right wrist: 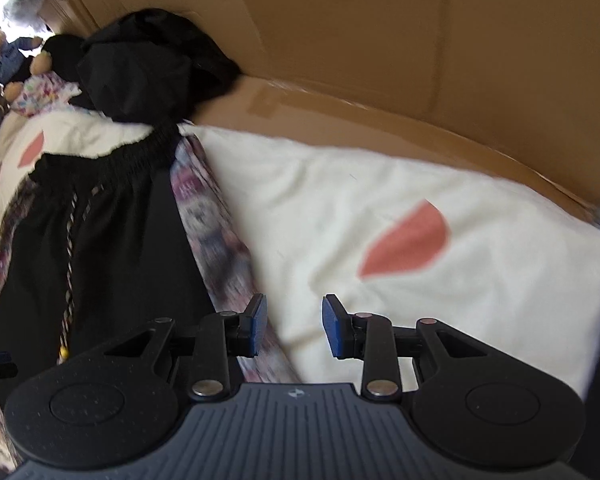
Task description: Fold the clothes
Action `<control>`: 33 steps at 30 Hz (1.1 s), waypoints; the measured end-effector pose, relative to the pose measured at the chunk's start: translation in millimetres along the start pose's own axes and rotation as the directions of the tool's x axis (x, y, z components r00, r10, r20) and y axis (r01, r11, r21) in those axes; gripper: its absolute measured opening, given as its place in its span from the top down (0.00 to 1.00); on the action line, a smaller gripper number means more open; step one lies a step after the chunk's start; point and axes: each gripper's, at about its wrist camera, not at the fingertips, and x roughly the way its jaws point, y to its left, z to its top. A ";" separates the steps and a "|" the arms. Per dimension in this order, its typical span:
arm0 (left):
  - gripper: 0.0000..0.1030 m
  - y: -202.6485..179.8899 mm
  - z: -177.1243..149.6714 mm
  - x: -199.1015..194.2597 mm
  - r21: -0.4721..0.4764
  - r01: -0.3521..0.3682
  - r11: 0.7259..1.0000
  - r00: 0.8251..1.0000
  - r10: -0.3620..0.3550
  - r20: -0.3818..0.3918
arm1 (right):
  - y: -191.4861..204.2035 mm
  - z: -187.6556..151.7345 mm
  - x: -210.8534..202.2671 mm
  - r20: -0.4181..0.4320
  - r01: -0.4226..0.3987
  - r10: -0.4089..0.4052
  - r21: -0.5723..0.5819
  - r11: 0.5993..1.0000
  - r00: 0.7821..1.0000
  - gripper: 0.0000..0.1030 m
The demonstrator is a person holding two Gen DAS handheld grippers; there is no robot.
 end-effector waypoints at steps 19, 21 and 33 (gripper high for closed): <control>0.64 6.1 49.3 69.0 -0.001 -0.019 1.000 1.000 0.019 -0.023 | 25.8 32.6 81.7 0.033 0.122 -0.122 0.018 0.992 0.992 0.67; 0.58 4.6 51.4 66.8 0.011 -0.020 1.000 1.000 0.020 -0.001 | 24.9 32.9 72.4 0.050 0.121 -0.121 0.001 0.993 0.991 0.67; 0.40 -1.4 66.3 63.5 0.032 0.017 0.999 1.000 -0.018 0.010 | 67.1 41.2 70.0 0.111 -0.001 0.009 -0.069 0.998 0.994 0.59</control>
